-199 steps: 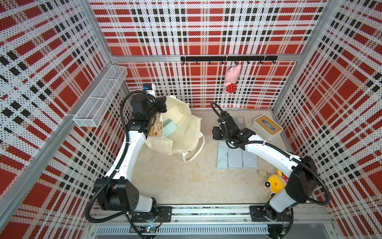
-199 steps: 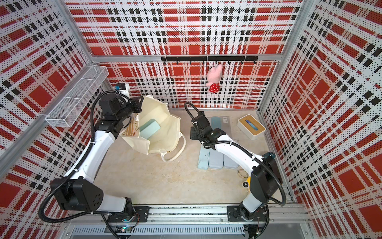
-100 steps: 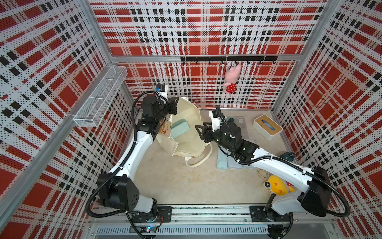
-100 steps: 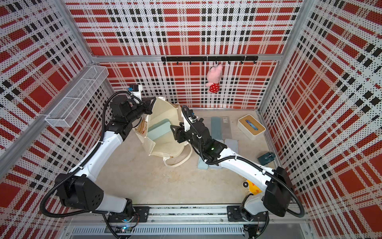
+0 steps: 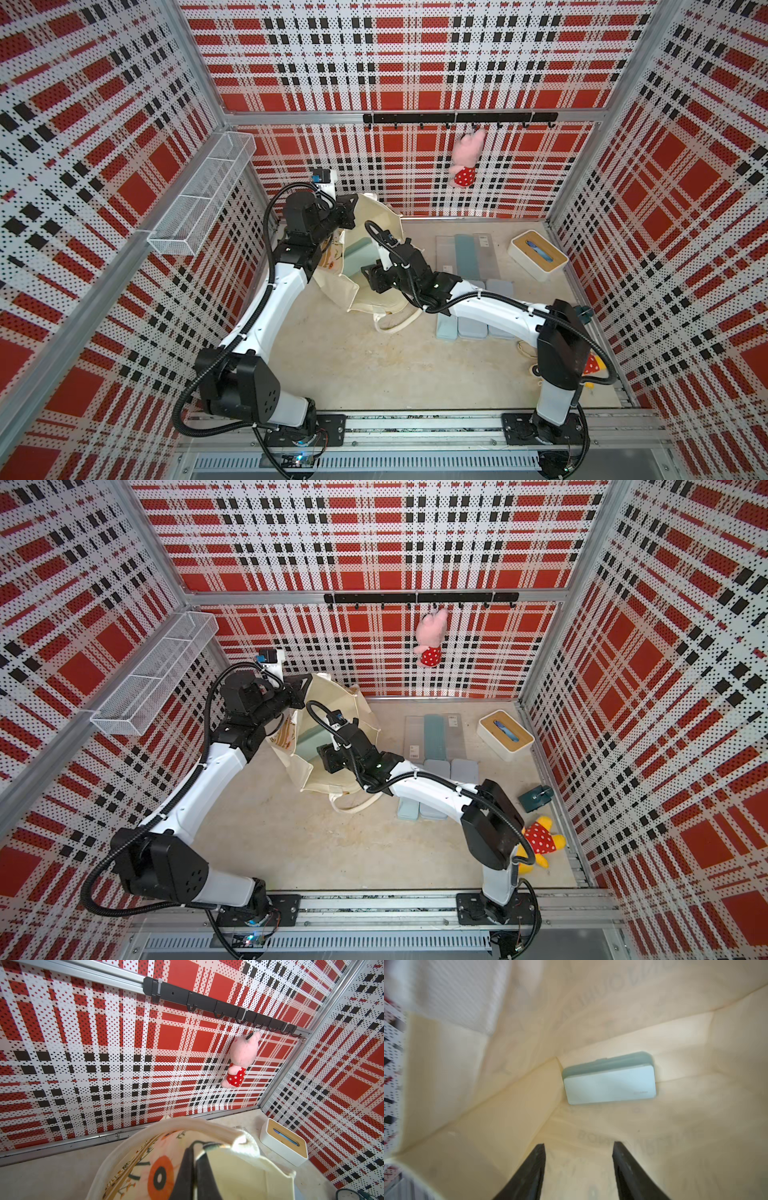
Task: Take out the pencil case from the canvas bag
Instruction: Pick up the pencil case from the canvas bag.
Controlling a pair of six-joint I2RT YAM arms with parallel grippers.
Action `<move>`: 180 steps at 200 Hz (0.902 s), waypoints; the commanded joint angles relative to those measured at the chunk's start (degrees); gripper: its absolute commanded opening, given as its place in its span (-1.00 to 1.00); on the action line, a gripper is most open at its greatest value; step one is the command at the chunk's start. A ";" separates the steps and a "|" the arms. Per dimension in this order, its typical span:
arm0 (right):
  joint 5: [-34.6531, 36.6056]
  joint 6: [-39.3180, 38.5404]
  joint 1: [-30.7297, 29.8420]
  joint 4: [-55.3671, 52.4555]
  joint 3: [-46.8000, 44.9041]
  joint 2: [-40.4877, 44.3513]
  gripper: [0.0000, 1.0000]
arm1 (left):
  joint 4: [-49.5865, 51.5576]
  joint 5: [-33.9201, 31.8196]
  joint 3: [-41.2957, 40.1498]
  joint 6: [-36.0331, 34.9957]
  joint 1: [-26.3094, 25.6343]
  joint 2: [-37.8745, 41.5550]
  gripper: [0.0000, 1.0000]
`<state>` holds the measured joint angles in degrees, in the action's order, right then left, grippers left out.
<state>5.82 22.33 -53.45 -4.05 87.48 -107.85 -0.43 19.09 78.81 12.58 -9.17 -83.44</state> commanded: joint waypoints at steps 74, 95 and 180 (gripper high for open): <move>5.34 13.74 1.92 0.94 9.07 -10.97 0.08 | -6.79 3.61 1.59 -0.41 -0.10 5.37 -1.00; 4.11 20.45 3.01 1.16 10.14 -12.23 0.10 | -8.46 6.02 0.66 0.16 0.02 5.98 -1.00; -1.52 47.44 8.66 4.10 9.83 -16.15 0.46 | -10.29 8.32 0.64 1.77 0.03 7.59 -1.00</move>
<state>5.37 59.96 -45.71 -2.59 96.97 -123.24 -2.59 25.82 78.24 13.69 -9.15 -79.59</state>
